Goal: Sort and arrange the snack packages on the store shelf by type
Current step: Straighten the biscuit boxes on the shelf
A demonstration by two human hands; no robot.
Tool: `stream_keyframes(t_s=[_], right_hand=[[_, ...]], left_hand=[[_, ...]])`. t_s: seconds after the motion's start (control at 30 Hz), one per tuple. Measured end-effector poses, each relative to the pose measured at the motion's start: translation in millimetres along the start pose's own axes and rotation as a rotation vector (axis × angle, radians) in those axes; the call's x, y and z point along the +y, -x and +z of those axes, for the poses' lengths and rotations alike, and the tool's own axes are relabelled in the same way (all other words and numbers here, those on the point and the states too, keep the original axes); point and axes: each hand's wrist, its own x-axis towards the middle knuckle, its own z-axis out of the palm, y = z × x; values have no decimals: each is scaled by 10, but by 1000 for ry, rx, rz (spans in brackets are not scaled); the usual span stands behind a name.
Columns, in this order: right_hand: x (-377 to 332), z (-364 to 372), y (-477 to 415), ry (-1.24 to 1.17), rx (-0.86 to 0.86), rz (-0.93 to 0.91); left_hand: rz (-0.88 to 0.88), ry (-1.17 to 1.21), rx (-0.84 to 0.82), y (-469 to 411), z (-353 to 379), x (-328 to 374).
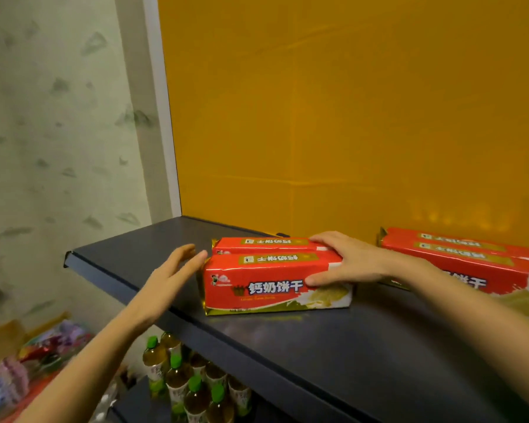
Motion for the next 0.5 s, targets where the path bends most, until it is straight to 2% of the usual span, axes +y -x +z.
stream_keyframes(t_s=[0.1, 0.13, 0.2, 0.33, 0.37, 0.43, 0.5], right_hand=[[34, 24, 2, -40, 13, -5], [31, 26, 18, -39, 34, 1], [9, 41, 71, -52, 85, 32], [-70, 88, 252, -71, 192, 121], [-91, 94, 311, -67, 212, 151], [-119, 91, 439, -53, 244, 218], [-124, 90, 588, -52, 274, 277]], left_hand=[[-174, 350, -218, -243, 211, 151], [-171, 474, -276, -288, 245, 177], [-121, 574, -326, -373, 286, 217], [100, 479, -470, -412, 210, 178], [117, 434, -474, -450, 194, 170], [76, 399, -571, -555, 273, 120], [123, 384, -687, -546, 280, -5]])
